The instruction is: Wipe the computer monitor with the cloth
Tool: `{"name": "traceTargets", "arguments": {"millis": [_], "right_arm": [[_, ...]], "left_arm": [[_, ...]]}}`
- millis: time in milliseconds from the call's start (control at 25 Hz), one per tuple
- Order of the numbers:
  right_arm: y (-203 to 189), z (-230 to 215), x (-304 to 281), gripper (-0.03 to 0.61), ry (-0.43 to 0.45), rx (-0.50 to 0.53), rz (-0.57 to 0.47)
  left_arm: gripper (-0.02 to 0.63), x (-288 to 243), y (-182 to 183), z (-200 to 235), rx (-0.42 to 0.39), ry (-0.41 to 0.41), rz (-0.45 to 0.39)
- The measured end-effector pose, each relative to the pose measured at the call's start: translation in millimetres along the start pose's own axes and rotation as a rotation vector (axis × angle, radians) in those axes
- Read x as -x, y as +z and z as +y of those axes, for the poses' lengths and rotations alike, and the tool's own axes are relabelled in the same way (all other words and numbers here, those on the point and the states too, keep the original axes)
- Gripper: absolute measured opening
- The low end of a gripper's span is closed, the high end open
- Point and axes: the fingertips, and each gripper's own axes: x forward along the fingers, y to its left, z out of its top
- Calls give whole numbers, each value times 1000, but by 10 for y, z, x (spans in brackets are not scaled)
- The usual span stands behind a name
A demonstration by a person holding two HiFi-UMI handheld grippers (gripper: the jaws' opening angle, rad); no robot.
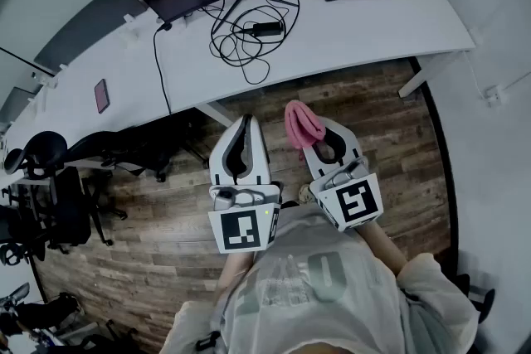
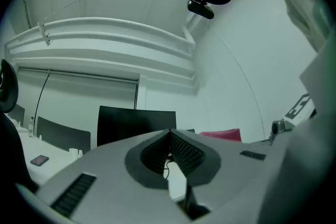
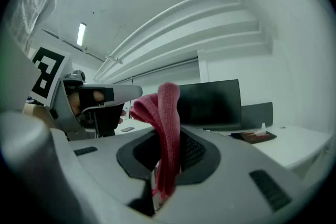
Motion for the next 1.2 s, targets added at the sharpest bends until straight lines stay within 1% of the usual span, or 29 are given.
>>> {"name": "traceTargets", "arguments": {"millis": [200,280,440,560,640,760,960,1120,1200], "right_arm": [[9,-5,-16,59,-26,32,-5],[39,1,-25,60,-27,27,-11],[-6,-55,5,59,-36,42,26],[6,-135,13,60,-39,23,-20],[-3,-179,8,60,-43,11,-24],[-66,-204,-16,60,-46,3,-5],[-250,-257,-22,60,-55,-42,48],[-361,-361,-77,60,-57,-61,63],[-397,-491,-120,60,-84,-56,64]], "left_arm": [[14,25,-14,131,-25,15,5],[15,19,-22,148,-24,16,6],[15,2,-48,125,-22,12,16],[15,-32,-55,89,-24,9,17],[15,-45,-72,68,-29,10,24],[15,-26,-117,52,-33,15,46],[14,-41,-224,91,-26,28,81],[15,-216,-375,105,-19,-1,88],[14,-375,-488,116,-9,-22,91]]}}
